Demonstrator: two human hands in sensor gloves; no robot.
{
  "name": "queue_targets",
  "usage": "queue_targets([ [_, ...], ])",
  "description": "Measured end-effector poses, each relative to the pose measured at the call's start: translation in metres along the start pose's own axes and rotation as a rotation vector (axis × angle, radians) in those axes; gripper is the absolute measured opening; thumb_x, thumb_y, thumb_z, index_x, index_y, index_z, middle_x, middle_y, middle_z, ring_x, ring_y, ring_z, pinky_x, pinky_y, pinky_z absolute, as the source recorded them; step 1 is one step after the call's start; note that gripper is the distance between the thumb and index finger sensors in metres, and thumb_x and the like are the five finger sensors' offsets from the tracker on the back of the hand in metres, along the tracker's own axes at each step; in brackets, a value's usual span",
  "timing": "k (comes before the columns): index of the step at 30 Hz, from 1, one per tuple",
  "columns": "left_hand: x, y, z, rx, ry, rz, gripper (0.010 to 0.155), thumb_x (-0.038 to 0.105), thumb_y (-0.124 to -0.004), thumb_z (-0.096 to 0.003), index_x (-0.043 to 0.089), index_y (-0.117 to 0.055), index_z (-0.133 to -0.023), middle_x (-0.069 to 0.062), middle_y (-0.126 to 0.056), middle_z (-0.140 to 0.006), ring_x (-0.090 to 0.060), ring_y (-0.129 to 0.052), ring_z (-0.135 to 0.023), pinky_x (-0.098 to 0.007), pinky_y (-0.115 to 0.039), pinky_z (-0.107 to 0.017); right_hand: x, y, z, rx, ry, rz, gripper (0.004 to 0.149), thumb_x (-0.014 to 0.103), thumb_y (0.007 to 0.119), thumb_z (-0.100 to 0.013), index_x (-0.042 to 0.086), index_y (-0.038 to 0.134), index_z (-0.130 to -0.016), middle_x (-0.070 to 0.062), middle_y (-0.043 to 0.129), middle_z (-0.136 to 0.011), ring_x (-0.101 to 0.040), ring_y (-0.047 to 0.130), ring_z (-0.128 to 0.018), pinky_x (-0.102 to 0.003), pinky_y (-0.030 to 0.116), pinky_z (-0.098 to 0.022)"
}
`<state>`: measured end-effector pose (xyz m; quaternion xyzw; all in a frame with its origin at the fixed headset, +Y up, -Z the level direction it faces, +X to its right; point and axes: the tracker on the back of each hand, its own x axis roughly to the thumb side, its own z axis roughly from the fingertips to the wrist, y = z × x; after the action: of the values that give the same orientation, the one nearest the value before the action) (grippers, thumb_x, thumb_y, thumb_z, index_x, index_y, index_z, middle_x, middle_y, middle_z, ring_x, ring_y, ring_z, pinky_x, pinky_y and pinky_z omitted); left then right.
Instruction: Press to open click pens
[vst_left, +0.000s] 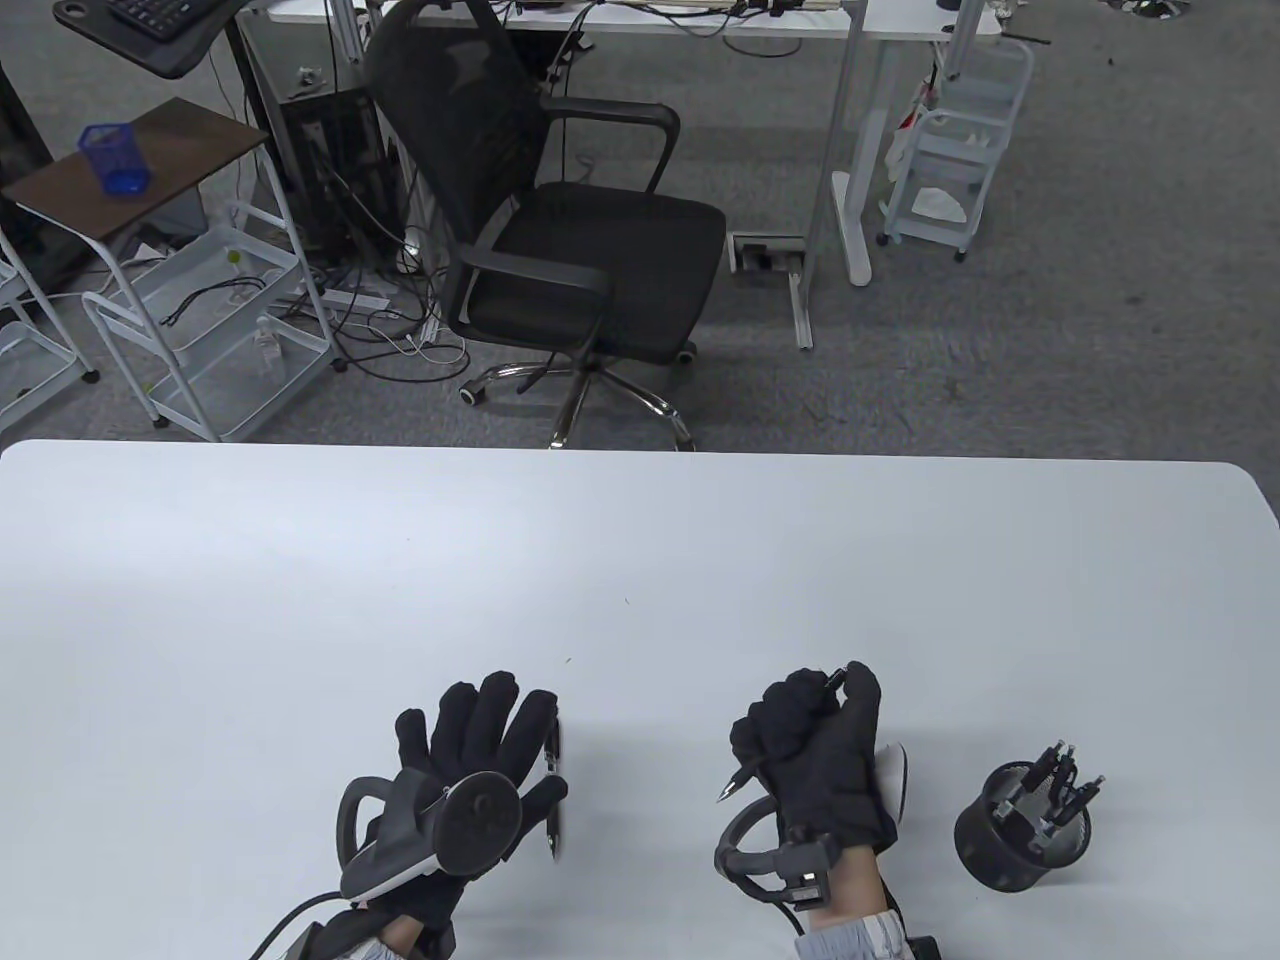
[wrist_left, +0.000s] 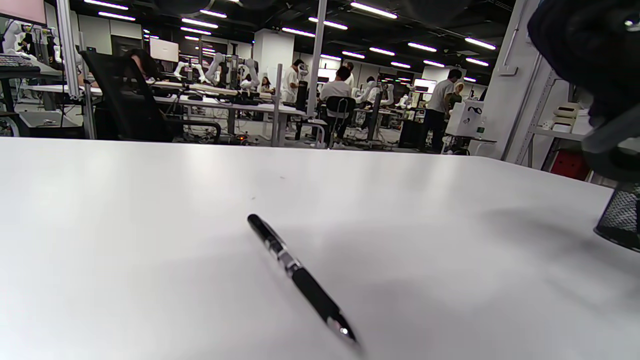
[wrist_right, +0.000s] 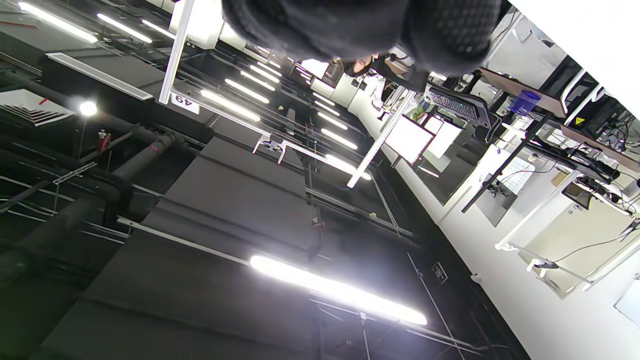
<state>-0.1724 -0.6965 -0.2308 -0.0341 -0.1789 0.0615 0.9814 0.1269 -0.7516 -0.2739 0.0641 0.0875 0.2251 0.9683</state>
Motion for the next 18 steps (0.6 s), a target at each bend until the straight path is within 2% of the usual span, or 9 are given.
queue_targets([
  [3,0.0,0.0,0.0,0.0,0.0,-0.001,0.07,0.058,-0.053,-0.0699,0.027,-0.025,-0.126,-0.022,-0.025,-0.132,-0.059,-0.036,-0.117,-0.082,-0.031,-0.075,0.001,0.001,-0.001,0.014,-0.007,0.002,0.059,0.059,0.031,-0.068,0.015,0.068,-0.082,-0.001,0.083,-0.064,-0.012,0.085,-0.045,-0.04,0.077,-0.054],
  [4,0.0,0.0,0.0,0.0,-0.001,0.0,0.07,0.059,-0.053,-0.0699,0.027,-0.025,-0.126,-0.021,-0.025,-0.132,-0.059,-0.036,-0.117,-0.081,-0.031,-0.076,0.002,0.002,-0.003,0.038,-0.013,0.012,0.059,0.057,0.032,-0.069,0.011,0.065,-0.088,-0.006,0.081,-0.071,-0.017,0.085,-0.052,-0.045,0.073,-0.059],
  [6,0.0,0.0,0.0,0.0,-0.001,0.0,0.07,0.059,-0.053,-0.0699,0.027,-0.025,-0.126,-0.021,-0.025,-0.132,-0.059,-0.036,-0.117,-0.081,-0.031,-0.075,0.007,0.009,-0.007,0.129,-0.009,0.107,0.057,0.045,0.035,-0.072,0.001,0.031,-0.109,-0.02,0.054,-0.098,-0.032,0.068,-0.079,-0.059,0.052,-0.073],
  [9,0.0,0.0,0.0,0.0,-0.001,0.0,0.07,0.058,-0.053,-0.0699,0.027,-0.025,-0.126,-0.021,-0.025,-0.132,-0.059,-0.037,-0.117,-0.082,-0.031,-0.075,0.012,0.017,-0.009,0.172,-0.024,0.258,0.055,0.029,0.034,-0.072,-0.005,0.011,-0.109,-0.026,0.035,-0.106,-0.035,0.06,-0.087,-0.062,0.046,-0.075],
  [12,0.0,0.0,0.0,0.001,0.0,0.002,0.07,0.058,-0.053,-0.0699,0.027,-0.025,-0.126,-0.021,-0.025,-0.132,-0.059,-0.036,-0.117,-0.082,-0.031,-0.075,0.015,0.021,-0.009,0.133,-0.04,0.336,0.051,0.022,0.036,-0.07,-0.005,0.016,-0.108,-0.03,0.036,-0.106,-0.039,0.06,-0.088,-0.064,0.045,-0.073],
  [14,0.0,0.0,0.0,0.001,-0.001,0.002,0.07,0.058,-0.053,-0.0699,0.027,-0.025,-0.126,-0.021,-0.025,-0.132,-0.059,-0.037,-0.117,-0.082,-0.031,-0.075,0.016,0.023,-0.011,0.181,-0.031,0.386,0.048,0.02,0.039,-0.07,-0.004,0.023,-0.11,-0.032,0.036,-0.109,-0.046,0.056,-0.092,-0.069,0.04,-0.073],
  [18,0.0,0.0,0.001,0.002,-0.001,0.003,0.07,0.058,-0.053,-0.07,0.027,-0.025,-0.126,-0.021,-0.025,-0.132,-0.059,-0.037,-0.117,-0.082,-0.031,-0.075,0.017,0.03,-0.012,0.268,0.001,0.498,0.045,0.016,0.046,-0.071,-0.003,0.039,-0.112,-0.038,0.02,-0.115,-0.062,0.026,-0.099,-0.075,0.023,-0.07],
])
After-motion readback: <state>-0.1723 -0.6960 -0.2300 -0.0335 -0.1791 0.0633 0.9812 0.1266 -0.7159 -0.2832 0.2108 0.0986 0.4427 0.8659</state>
